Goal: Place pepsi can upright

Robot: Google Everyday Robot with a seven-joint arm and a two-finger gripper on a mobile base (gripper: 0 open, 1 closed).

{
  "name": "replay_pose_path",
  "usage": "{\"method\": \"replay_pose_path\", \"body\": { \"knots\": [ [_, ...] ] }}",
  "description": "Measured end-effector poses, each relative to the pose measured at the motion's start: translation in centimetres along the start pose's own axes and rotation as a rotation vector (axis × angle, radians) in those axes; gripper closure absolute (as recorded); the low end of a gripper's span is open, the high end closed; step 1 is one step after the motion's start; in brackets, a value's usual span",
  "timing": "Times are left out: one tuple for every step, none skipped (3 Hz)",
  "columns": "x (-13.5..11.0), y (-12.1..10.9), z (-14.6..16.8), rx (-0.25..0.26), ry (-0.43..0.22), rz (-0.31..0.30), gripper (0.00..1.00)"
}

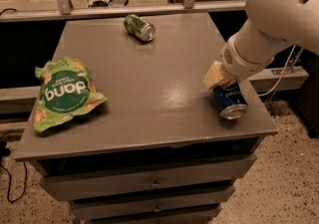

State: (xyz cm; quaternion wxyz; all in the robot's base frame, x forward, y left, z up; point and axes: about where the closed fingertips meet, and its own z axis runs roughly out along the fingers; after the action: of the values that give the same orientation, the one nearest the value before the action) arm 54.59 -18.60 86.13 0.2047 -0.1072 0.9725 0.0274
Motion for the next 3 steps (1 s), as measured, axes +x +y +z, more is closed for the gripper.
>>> {"method": "replay_pose_path", "body": {
  "knots": [
    [-4.8,2.2,-1.7,-0.152,-0.212,-0.128,1.0],
    [-7.4,3.4,-3.5,-0.272,-0.352,-0.188,1.0],
    [-8.7,4.4,-4.6,-0.407,-0.468,-0.235,1.0]
  ]
}}
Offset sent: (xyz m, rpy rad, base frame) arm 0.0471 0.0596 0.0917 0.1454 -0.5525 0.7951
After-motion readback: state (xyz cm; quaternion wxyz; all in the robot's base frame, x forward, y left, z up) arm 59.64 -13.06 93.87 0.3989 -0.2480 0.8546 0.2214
